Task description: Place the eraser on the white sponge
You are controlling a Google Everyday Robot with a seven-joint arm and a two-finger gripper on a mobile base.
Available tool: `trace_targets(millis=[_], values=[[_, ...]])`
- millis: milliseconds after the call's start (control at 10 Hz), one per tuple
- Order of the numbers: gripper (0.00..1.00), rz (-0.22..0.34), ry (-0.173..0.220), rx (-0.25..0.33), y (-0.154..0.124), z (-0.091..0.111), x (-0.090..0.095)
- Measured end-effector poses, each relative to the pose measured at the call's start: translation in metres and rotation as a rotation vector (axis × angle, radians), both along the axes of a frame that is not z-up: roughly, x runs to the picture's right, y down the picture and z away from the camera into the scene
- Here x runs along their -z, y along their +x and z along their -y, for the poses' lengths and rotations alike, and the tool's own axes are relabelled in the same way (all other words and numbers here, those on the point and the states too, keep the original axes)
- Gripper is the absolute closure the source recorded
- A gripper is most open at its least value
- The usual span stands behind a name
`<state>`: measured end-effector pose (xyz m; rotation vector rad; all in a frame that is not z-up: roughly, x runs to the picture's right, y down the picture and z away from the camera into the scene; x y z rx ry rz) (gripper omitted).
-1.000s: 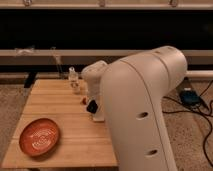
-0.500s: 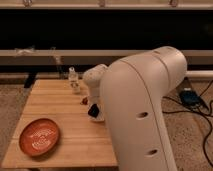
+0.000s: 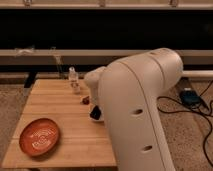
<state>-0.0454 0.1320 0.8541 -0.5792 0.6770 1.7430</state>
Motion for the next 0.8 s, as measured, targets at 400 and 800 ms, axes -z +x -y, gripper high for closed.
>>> trace_targets(millis=[400,800], values=[[0.2,-0.009,-0.005,0.005,0.005,-0.0036,-0.0041],[0.2,-0.006,0.014,-0.014,0.0087,0.0049,-0.001]])
